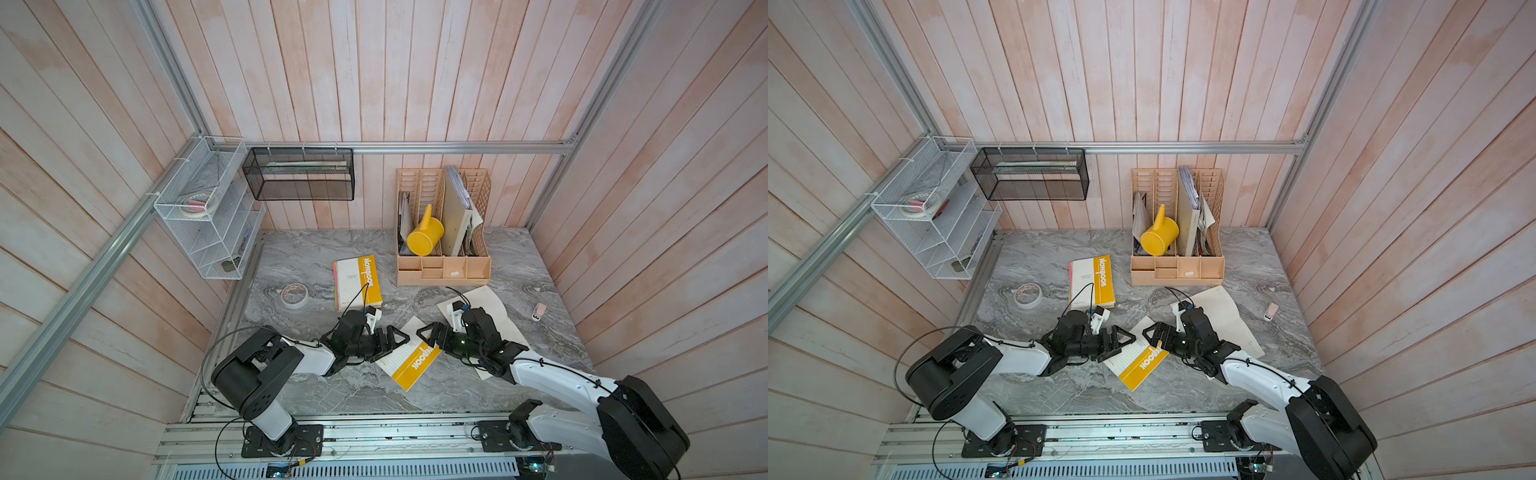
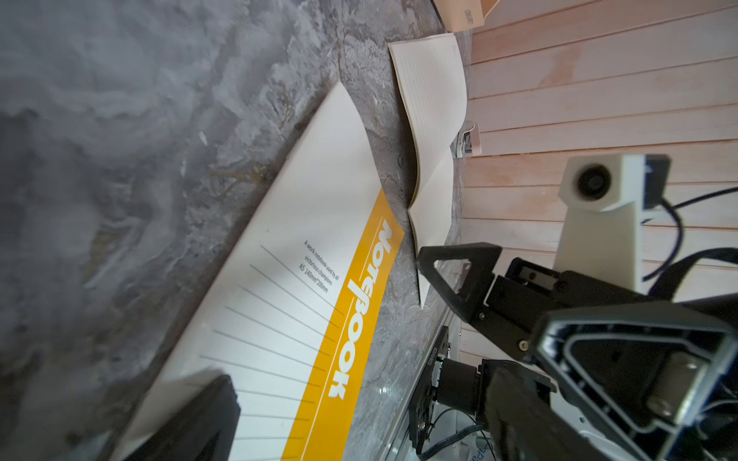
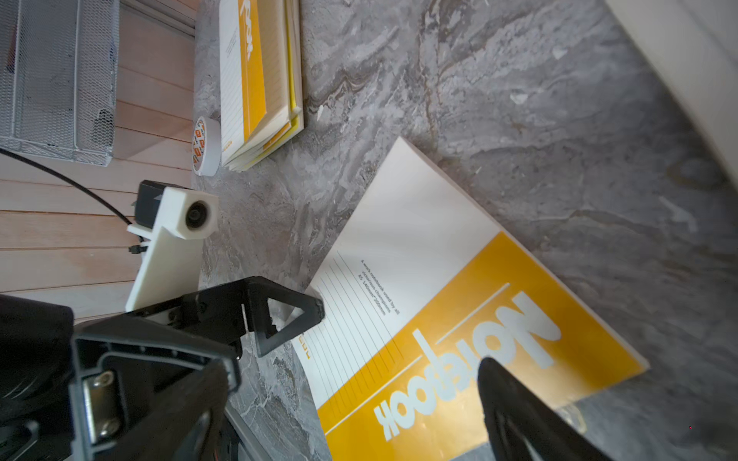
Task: Close the notebook
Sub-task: Close the notebook at the center of the board.
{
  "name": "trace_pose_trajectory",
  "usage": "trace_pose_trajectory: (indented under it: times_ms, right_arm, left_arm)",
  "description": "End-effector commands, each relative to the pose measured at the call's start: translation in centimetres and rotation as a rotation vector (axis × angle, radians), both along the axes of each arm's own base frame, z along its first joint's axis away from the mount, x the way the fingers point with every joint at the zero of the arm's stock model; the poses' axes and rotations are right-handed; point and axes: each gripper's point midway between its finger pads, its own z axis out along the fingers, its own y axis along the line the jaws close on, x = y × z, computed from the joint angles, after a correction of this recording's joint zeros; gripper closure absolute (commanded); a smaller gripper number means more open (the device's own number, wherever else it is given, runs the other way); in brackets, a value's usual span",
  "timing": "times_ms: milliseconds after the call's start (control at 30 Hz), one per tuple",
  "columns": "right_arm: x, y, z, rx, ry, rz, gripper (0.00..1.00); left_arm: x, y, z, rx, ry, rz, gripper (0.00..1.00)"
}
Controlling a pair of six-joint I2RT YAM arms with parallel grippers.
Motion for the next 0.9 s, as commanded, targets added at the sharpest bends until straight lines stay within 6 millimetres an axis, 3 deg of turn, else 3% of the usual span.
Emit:
trace_pose_trajectory:
  times_ms: [0,233,400,500,700,867]
  right_arm:
    - [-0.2,0.6,-0.6,0.045,0.008,0.004,0.02]
    - [-0.4,0.7,-2.7,0.017,0.048,0.025,0.02]
    - [-0.4,0.7,-2.8,0.007,0.050,0.024,0.02]
    - [-0.5,0.5,-2.9,-0.006,0.054,0.029,0.02]
    - [-0.5,0.3,-2.8,-0.007,0.050,0.014,0.02]
    - [-0.4,0.3,-2.7,-0.005,0.048,0.014,0.02]
  left_arm:
    - [0.6,0.9,1.0,0.037,-0.022,0.029,0.00]
    - [1.5,1.6,3.3,0.072,-0.097,-0.009,0.00]
    - [2.9,2.3,1.9,0.176,-0.108,-0.051,0.00]
    - [3.9,2.4,2.2,0.169,-0.132,-0.050,0.00]
    - [5.6,2.7,1.1,0.208,-0.099,-0.066,0.12]
    - [5.3,2.0,-0.7,0.183,-0.040,-0.155,0.18]
